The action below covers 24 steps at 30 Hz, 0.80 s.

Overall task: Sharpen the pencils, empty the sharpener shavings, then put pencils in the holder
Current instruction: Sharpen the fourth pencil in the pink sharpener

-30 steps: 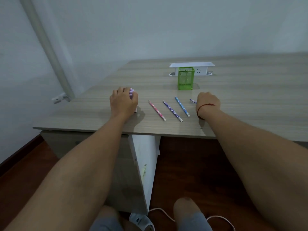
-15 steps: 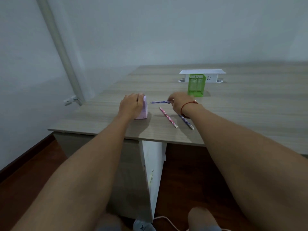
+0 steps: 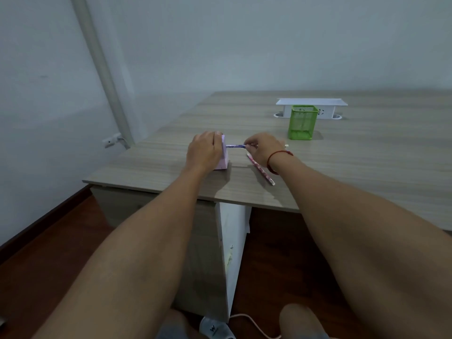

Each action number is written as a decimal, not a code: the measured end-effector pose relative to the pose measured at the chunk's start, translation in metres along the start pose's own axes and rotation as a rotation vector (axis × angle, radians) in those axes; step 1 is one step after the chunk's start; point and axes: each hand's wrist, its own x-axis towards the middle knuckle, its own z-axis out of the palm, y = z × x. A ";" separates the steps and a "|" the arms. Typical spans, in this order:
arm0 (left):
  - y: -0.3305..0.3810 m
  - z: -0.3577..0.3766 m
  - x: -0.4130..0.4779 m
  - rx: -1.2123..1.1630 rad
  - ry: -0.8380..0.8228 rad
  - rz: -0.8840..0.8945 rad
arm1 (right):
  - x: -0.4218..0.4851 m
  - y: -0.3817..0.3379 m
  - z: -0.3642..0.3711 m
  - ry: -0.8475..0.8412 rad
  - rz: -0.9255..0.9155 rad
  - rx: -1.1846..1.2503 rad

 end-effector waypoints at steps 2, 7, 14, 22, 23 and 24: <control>0.000 0.002 -0.002 -0.013 0.030 0.034 | 0.003 0.001 0.006 -0.005 0.019 0.067; 0.004 0.004 -0.006 0.001 0.116 0.090 | 0.014 -0.011 0.014 -0.060 0.057 0.142; -0.005 -0.010 0.007 -0.049 -0.054 0.052 | 0.011 -0.016 0.014 -0.002 0.040 0.140; -0.011 -0.007 0.007 -0.013 -0.071 0.030 | 0.017 -0.015 0.012 -0.065 0.097 0.205; -0.010 -0.010 0.007 -0.028 -0.078 0.035 | 0.019 -0.016 0.011 -0.063 0.086 0.200; -0.011 -0.013 0.006 -0.050 -0.090 0.036 | 0.020 -0.017 0.011 -0.053 0.068 0.181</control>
